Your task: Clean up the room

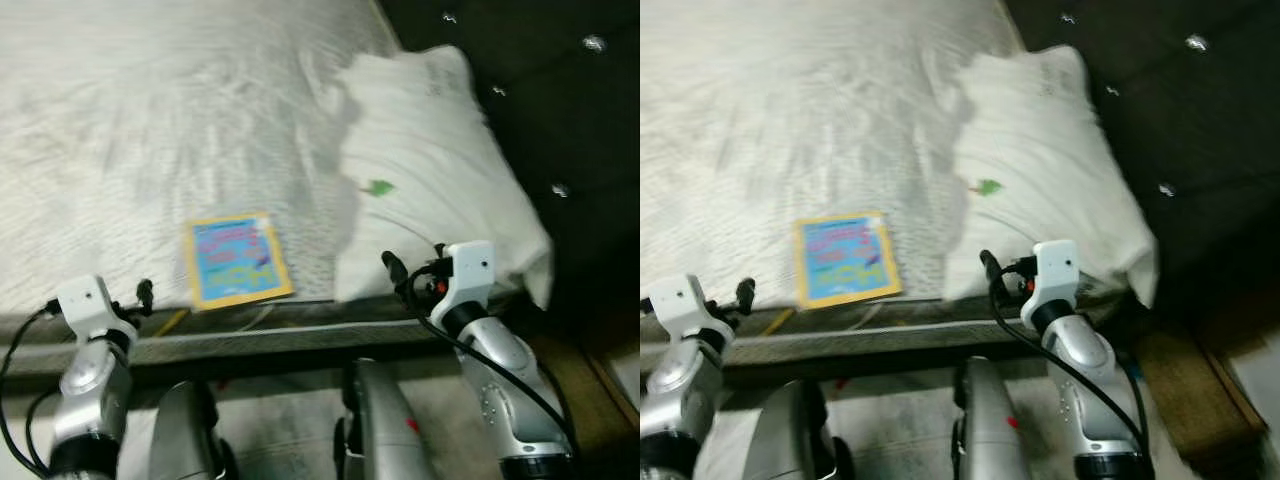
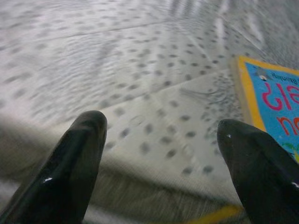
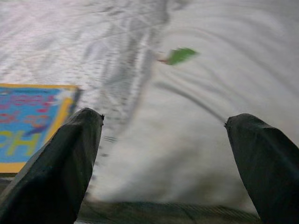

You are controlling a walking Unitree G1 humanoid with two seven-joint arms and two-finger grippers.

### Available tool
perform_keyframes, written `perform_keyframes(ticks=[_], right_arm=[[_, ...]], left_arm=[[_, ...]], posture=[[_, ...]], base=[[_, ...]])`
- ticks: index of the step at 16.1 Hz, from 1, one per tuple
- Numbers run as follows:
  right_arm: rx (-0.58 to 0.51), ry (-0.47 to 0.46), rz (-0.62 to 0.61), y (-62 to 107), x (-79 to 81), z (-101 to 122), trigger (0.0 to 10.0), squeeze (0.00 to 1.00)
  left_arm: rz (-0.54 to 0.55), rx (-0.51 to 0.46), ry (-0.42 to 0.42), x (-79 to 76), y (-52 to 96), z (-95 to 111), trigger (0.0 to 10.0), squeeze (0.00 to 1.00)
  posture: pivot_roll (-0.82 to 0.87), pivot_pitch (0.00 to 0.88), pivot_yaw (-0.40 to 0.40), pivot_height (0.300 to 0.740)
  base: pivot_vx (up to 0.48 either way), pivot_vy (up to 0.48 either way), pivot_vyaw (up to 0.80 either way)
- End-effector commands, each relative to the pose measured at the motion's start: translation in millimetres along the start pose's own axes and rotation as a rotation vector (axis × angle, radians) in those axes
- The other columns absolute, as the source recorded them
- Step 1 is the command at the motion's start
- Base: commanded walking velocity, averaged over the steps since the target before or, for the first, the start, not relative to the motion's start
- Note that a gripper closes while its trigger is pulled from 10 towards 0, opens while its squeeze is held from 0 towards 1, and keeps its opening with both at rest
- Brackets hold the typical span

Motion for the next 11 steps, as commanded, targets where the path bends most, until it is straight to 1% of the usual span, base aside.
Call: perform_keyframes(ticks=[1,2,3,4,5,6,7,9,10,11], right_arm=[[0.005,-0.002,0.004,-1.5,1.8,-3.4,10.0,0.00],[0.004,-0.009,0.001,-3.4,3.2,-4.6,10.0,0.00],[0.001,-0.009,-0.008,-3.8,2.3,-4.8,10.0,0.00],[0.000,-0.002,-0.022,-3.8,0.0,-5.1,10.0,0.00],[0.000,0.001,-0.041,-3.4,-4.0,-5.9,10.0,0.00],[0.000,-0.001,-0.057,-2.6,-7.5,-6.5,10.0,0.00],[-0.003,0.002,-0.065,-1.5,-9.8,-6.6,10.0,0.00],[-0.007,0.005,-0.072,-1.1,-10.8,-6.4,10.0,0.00],[-0.011,0.008,-0.075,-1.1,-10.7,-5.9,10.0,0.00],[-0.017,0.012,-0.074,-1.5,-9.9,-4.4,10.0,0.00]], left_arm=[[-0.018,-0.018,0.012,-6.5,3.3,4.0,10.0,1.00],[-0.056,-0.016,0.021,-17.5,5.7,3.8,10.0,1.00],[-0.076,-0.024,0.020,-23.6,6.4,7.0,10.0,1.00],[-0.099,-0.018,0.019,-29.2,6.4,8.7,10.0,0.13],[-0.116,-0.005,0.015,-33.9,7.0,8.9,10.0,0.00],[-0.132,0.003,0.019,-38.0,6.5,8.9,10.0,0.00],[-0.165,0.030,0.023,-45.6,5.4,7.5,10.0,0.00],[-0.285,0.129,0.032,-69.8,1.6,-1.3,10.0,0.00],[-0.326,0.163,0.018,-79.1,-0.1,-3.5,10.0,0.00],[-0.413,0.202,0.025,-99.6,-2.2,-4.3,10.0,0.00]], posture=[[-0.11,0.154,-0.071,0.585],[-0.11,0.152,-0.065,0.585],[-0.11,0.151,-0.061,0.585],[-0.11,0.150,-0.056,0.585],[-0.11,0.151,-0.054,0.585],[-0.11,0.151,-0.051,0.585],[-0.11,0.153,-0.050,0.585],[-0.12,0.156,-0.050,0.585],[-0.12,0.156,-0.050,0.585],[-0.13,0.156,-0.051,0.585]], base=[[0.000,0.000,0.73],[0.000,0.000,0.73],[0.000,0.000,0.72],[0.000,0.000,0.45],[0.000,0.000,0.00],[0.000,0.000,0.00],[0.000,0.000,0.00],[0.000,0.000,0.00],[0.000,0.000,0.00],[0.000,0.000,0.00]])
Point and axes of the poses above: a point about 5 cm out from each wrist's last joint towards the gripper, its own y axis pointing back from the gripper into the wrist, its own z axis along the axis of the wrist's last joint, x = y × z, the point moved 4 cm from there along -y, pointing out of the wrist towards the gripper, and after that the axes turned 5 degrees about -y, right-handed, at the moved point
